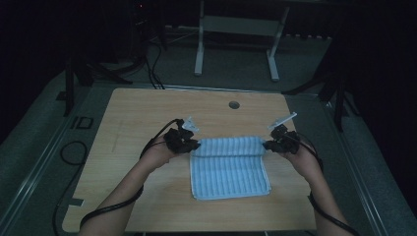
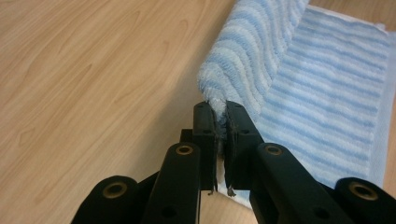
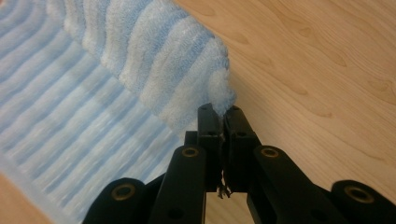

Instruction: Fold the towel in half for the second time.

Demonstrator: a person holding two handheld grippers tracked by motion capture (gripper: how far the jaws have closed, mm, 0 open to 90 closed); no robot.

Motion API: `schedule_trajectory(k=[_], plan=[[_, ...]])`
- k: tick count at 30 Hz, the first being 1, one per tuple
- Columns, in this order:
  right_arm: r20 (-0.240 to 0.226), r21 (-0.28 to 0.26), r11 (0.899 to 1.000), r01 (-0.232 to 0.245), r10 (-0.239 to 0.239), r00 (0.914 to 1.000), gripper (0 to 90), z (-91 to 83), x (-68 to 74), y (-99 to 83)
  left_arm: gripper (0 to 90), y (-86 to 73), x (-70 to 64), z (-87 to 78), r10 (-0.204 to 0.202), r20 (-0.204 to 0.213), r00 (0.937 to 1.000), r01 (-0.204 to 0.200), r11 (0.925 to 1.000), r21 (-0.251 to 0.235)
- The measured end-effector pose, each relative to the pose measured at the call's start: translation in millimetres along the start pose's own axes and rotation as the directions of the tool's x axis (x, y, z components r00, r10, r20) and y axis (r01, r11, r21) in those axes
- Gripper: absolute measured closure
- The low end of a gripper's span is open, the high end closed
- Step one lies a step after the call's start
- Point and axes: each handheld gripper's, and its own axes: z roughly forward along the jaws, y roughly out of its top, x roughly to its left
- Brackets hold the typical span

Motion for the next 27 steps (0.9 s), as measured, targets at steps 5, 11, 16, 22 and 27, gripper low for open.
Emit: schedule_trajectory(k=[5, 11, 16, 22, 27], plan=[[0.0, -0.044, 0.999, 0.027, -0.027, 0.9996, 87.0, -15.0, 16.8, -12.4, 84.1, -14.0, -19.2, -7.3, 0.006, 0.006, 1.0, -0.006, 0.9999, -0.014], [0.009, -0.085, 0.994, 0.066, -0.065, 0.9978, 86.9, -31.2, 43.8, -37.5, 84.0, -29.1, -50.4, -15.5, 0.036, 0.032, 0.9988, -0.035, 0.9991, -0.025], [-0.016, -0.074, 0.995, 0.068, -0.069, 0.9975, 86.7, -33.0, 66.4, -65.7, 83.7, -46.8, -73.2, -11.5, 0.055, 0.064, 0.9965, -0.055, 0.9985, -0.002], [-0.063, -0.032, 0.998, 0.048, -0.05, 0.9967, 82.2, -17.8, 77.0, -92.5, 82.3, -64.6, -90.6, 2.4, 0.046, 0.13, 0.9904, -0.054, 0.9969, 0.057], [-0.065, -0.011, 1.0, -0.011, 0.01, 0.9978, 57.9, -24.7, 69.7, -103.9, 54.0, -65.7, -95.4, -9.7, 0.071, 0.175, 0.982, -0.088, 0.9917, 0.094]])
